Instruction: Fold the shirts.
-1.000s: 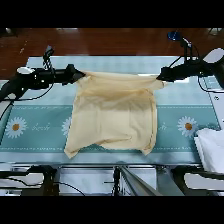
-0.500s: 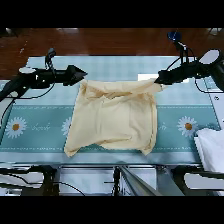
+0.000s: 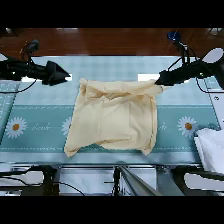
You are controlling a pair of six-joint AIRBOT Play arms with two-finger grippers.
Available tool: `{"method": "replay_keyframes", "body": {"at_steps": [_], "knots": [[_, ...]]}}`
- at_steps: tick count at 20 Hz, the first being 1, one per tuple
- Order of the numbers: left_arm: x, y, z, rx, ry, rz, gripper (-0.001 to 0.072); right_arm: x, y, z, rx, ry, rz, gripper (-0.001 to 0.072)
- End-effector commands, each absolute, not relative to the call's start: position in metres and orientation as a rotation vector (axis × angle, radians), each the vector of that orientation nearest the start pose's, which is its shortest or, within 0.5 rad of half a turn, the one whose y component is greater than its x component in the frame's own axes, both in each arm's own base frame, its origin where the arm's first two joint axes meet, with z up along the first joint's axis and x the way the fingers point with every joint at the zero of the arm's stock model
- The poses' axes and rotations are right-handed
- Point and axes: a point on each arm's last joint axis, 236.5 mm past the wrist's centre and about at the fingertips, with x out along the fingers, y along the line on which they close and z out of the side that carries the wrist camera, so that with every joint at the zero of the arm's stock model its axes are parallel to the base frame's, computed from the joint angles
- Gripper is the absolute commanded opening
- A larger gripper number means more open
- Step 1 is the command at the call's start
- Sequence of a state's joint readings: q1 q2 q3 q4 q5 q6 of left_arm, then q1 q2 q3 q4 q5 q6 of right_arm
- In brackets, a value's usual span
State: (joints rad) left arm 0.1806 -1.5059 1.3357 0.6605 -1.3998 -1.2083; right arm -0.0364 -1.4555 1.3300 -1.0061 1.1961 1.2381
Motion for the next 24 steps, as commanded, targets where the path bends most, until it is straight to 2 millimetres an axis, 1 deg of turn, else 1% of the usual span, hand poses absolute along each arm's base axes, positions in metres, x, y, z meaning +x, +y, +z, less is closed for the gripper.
{"method": "replay_keyframes", "body": {"at_steps": [1, 3, 4, 5, 7, 10, 13, 16, 18, 21, 24], "knots": [[0.358, -0.064, 0.038, -0.404, 1.474, -0.466, 0.0471, 0.422, 0.099, 0.028, 0.238, 1.213, 0.478, 0.0026], [0.338, -0.068, 0.051, -0.387, 1.5, -0.478, 0.047, 0.423, 0.095, 0.025, 0.22, 1.215, 0.466, 0.0026], [0.329, -0.069, 0.053, -0.387, 1.515, -0.47, 0.0471, 0.423, 0.093, 0.025, 0.213, 1.217, 0.463, 0.0026], [0.321, -0.067, 0.052, -0.386, 1.53, -0.448, 0.0471, 0.423, 0.092, 0.024, 0.207, 1.217, 0.458, 0.0026], [0.297, -0.061, 0.04, -0.372, 1.593, -0.408, 0.0471, 0.423, 0.091, 0.023, 0.201, 1.217, 0.454, 0.0026], [0.249, -0.071, 0.019, -0.404, 1.726, -0.433, 0.0471, 0.426, 0.086, 0.022, 0.186, 1.207, 0.439, 0.0026], [0.204, -0.084, -0.006, -0.409, 1.809, -0.454, 0.0472, 0.431, 0.085, 0.024, 0.184, 1.188, 0.43, 0.0026], [0.168, -0.092, -0.023, -0.42, 1.858, -0.453, 0.0474, 0.431, 0.085, 0.024, 0.184, 1.187, 0.429, 0.0026], [0.146, -0.091, -0.033, -0.418, 1.892, -0.441, 0.0474, 0.432, 0.085, 0.024, 0.183, 1.186, 0.43, 0.0026], [0.117, -0.081, -0.046, -0.373, 1.936, -0.396, 0.0474, 0.434, 0.085, 0.024, 0.183, 1.177, 0.426, 0.0026], [0.102, -0.082, -0.049, -0.383, 1.945, -0.384, 0.0474, 0.434, 0.084, 0.024, 0.183, 1.174, 0.424, 0.0026]]}}
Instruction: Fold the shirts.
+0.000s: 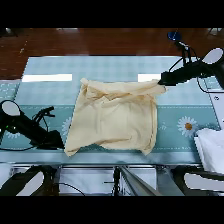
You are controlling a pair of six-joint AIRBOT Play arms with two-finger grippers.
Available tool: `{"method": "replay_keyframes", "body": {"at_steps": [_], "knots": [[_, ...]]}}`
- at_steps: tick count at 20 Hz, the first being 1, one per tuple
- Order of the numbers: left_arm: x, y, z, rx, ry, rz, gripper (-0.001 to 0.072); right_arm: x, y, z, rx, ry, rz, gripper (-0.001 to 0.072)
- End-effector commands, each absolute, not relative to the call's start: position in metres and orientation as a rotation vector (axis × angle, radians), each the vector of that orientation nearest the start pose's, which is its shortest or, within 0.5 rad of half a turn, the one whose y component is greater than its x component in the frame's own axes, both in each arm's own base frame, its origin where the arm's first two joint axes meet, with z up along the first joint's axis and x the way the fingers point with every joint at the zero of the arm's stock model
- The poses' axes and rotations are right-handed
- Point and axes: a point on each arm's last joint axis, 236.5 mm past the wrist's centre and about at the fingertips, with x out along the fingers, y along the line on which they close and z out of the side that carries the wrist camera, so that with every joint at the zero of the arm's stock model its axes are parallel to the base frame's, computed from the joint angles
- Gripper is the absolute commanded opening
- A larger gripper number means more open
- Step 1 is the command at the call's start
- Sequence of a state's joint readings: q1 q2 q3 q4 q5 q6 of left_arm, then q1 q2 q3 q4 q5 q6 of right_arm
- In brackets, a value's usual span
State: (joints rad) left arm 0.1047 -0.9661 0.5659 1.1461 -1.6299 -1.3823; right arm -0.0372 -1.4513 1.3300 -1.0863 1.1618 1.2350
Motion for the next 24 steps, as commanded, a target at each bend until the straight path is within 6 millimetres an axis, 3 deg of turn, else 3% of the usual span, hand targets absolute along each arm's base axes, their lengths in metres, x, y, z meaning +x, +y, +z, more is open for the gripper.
{"method": "replay_keyframes", "body": {"at_steps": [1, 9, 15, 19, 22, 23, 24], "knots": [[0.1, -0.083, -0.05, -0.382, 1.942, -0.384, 0.0474, 0.435, 0.085, 0.024, 0.184, 1.173, 0.424, 0.0026], [0.123, -0.081, -0.071, -0.384, 1.843, -0.339, 0.0475, 0.436, 0.085, 0.025, 0.187, 1.165, 0.423, 0.0026], [0.122, -0.083, -0.088, -0.412, 1.921, -0.35, 0.0475, 0.437, 0.085, 0.026, 0.188, 1.163, 0.422, 0.0026], [0.133, -0.098, -0.099, -0.458, 1.904, -0.393, 0.0475, 0.438, 0.085, 0.026, 0.189, 1.159, 0.42, 0.0026], [0.122, -0.111, -0.112, -0.382, 1.971, -0.437, 0.0463, 0.438, 0.085, 0.026, 0.191, 1.159, 0.421, 0.0026], [0.118, -0.114, -0.115, -0.354, 1.991, -0.451, 0.0293, 0.437, 0.085, 0.026, 0.192, 1.162, 0.422, 0.0026], [0.116, -0.117, -0.117, -0.332, 2.002, -0.464, 0.0029, 0.436, 0.085, 0.026, 0.197, 1.166, 0.42, 0.0026]]}}
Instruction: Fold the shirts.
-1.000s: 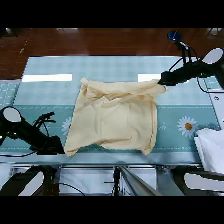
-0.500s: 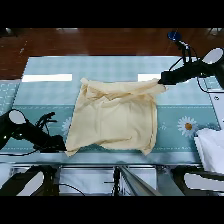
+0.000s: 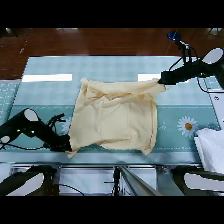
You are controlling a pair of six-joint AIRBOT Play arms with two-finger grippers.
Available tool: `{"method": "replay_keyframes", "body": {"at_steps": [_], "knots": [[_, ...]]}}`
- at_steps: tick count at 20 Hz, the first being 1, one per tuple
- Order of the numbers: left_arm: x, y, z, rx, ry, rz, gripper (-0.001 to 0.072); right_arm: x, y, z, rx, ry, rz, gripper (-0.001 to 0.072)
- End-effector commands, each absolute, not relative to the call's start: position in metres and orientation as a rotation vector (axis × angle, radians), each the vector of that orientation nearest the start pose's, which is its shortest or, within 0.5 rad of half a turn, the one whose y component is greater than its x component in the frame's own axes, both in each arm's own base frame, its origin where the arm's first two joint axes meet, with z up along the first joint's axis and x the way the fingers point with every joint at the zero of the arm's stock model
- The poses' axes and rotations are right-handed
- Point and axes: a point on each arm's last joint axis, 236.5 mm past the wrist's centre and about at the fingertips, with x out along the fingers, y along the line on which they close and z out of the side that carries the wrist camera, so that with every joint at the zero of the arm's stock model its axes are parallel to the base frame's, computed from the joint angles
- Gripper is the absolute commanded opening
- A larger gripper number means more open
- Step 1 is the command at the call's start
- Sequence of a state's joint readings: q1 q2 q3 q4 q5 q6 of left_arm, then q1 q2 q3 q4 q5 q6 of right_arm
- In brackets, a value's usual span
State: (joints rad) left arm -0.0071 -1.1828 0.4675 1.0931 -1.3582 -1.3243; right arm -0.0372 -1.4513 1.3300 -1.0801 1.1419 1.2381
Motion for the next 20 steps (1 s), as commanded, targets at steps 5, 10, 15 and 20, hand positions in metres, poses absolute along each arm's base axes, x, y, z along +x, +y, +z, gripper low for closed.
{"method": "replay_keyframes", "body": {"at_steps": [5, 10, 15, 20], "knots": [[0.166, -0.118, -0.09, -0.24, 1.829, -0.497, 0.0024, 0.431, 0.08, 0.024, 0.167, 1.197, 0.412, 0.0026], [0.321, -0.059, 0.034, -0.092, 1.341, -0.323, 0.0024, 0.411, 0.011, 0.033, 0.059, 1.292, 0.214, 0.0026], [0.418, 0.01, 0.143, -0.108, 1.042, -0.173, 0.0025, 0.367, -0.033, 0.064, 0.179, 1.348, 0.102, 0.0025], [0.47, -0.016, 0.133, -0.132, 1.021, -0.255, 0.0025, 0.325, 0.03, 0.114, 0.312, 1.353, 0.321, 0.0026]]}}
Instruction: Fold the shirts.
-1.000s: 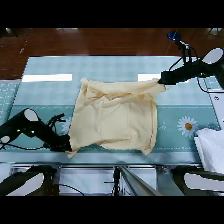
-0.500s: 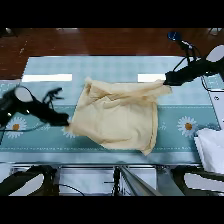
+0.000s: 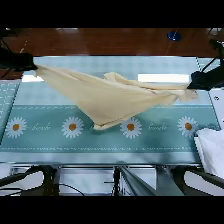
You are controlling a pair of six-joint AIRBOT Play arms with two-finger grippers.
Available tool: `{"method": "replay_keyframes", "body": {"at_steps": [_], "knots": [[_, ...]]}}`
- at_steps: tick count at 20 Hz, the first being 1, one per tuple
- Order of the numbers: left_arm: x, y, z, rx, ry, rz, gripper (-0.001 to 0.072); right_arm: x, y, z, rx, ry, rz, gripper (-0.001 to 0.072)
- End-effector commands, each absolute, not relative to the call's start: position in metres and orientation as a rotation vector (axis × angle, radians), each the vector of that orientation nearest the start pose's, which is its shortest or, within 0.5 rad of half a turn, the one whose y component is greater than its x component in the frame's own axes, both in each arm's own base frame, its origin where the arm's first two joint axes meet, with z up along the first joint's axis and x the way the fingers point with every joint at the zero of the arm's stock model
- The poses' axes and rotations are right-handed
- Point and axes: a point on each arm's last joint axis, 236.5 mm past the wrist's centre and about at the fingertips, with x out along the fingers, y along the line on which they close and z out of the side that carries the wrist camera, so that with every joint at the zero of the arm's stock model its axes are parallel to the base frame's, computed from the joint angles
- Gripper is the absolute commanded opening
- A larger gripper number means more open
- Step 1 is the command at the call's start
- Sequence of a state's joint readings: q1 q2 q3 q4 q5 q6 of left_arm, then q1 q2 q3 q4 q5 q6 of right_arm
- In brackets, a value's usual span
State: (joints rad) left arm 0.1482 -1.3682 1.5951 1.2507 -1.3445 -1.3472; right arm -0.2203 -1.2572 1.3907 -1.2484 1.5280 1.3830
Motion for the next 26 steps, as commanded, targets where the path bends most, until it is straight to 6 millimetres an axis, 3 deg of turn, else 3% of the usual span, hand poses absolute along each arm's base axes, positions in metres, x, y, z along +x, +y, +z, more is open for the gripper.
{"method": "replay_keyframes", "body": {"at_steps": [1, 6, 12, 17, 21, 22, 23, 24, 26], "knots": [[0.479, -0.028, 0.122, -0.134, 1.033, -0.278, 0.0025, 0.32, 0.041, 0.123, 0.319, 1.344, 0.357, 0.0026], [0.52, -0.07, 0.076, -0.151, 1.026, -0.336, 0.0025, 0.31, 0.031, 0.123, 0.26, 1.36, 0.255, 0.0026], [0.557, -0.099, 0.068, -0.227, 0.902, -0.409, 0.0025, 0.324, -0.007, 0.095, 0.209, 1.408, 0.088, 0.0026], [0.543, -0.136, 0.031, -0.22, 0.998, -0.533, 0.0029, 0.334, -0.006, 0.063, 0.246, 1.493, 0.091, 0.0026], [0.525, -0.15, 0.022, -0.197, 1.065, -0.6, 0.0071, 0.338, -0.006, 0.052, 0.242, 1.519, 0.102, 0.0026], [0.52, -0.148, 0.021, -0.195, 1.083, -0.608, 0.0156, 0.339, -0.006, 0.052, 0.238, 1.514, 0.106, 0.0026], [0.517, -0.144, 0.021, -0.202, 1.101, -0.611, 0.0297, 0.341, -0.006, 0.052, 0.236, 1.505, 0.109, 0.0026], [0.511, -0.138, 0.023, -0.223, 1.125, -0.604, 0.0349, 0.341, -0.006, 0.052, 0.226, 1.505, 0.117, 0.0026], [0.495, -0.123, 0.04, -0.264, 1.174, -0.593, 0.0349, 0.341, -0.006, 0.052, 0.209, 1.504, 0.134, 0.0026]]}}
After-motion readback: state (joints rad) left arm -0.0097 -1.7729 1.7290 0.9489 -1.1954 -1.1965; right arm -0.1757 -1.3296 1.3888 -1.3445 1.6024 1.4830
